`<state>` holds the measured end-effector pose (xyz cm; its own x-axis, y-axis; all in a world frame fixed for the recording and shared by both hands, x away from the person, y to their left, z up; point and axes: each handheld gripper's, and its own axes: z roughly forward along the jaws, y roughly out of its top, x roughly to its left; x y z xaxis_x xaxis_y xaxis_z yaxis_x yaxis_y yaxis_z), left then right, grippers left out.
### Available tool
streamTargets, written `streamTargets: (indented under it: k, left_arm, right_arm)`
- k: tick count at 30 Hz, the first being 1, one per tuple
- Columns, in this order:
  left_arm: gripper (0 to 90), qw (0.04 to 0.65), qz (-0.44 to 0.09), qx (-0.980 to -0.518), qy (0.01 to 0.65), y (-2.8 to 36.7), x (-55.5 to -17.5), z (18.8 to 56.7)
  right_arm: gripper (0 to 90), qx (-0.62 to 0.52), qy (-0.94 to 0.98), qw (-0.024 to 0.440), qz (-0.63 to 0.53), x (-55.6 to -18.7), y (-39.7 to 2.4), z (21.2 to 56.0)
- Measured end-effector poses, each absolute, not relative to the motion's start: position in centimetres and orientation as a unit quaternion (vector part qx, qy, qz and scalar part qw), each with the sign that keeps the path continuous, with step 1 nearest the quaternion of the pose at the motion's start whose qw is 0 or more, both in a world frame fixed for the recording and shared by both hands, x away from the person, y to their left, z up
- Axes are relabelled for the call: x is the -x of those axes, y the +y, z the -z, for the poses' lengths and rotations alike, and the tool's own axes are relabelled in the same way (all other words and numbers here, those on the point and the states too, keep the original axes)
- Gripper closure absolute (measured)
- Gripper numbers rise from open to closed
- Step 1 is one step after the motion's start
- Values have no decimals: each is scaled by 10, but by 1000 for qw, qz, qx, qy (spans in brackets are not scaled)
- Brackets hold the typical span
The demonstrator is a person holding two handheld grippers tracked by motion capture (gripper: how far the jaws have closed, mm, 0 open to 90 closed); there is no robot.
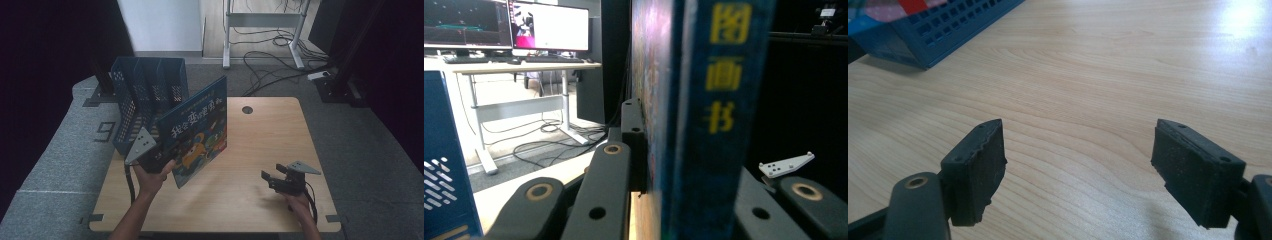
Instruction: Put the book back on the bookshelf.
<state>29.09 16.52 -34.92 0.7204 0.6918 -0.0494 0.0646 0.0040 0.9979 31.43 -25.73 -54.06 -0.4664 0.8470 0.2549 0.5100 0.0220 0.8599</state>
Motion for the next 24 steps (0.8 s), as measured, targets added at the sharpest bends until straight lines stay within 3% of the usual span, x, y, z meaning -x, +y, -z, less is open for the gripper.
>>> streamTargets:
  k: [24]
  left_arm:
    - [821,655,-251,-655,280,182,-291,330]
  right_arm:
    - [211,-514,699,174,-466,-311,-260,547]
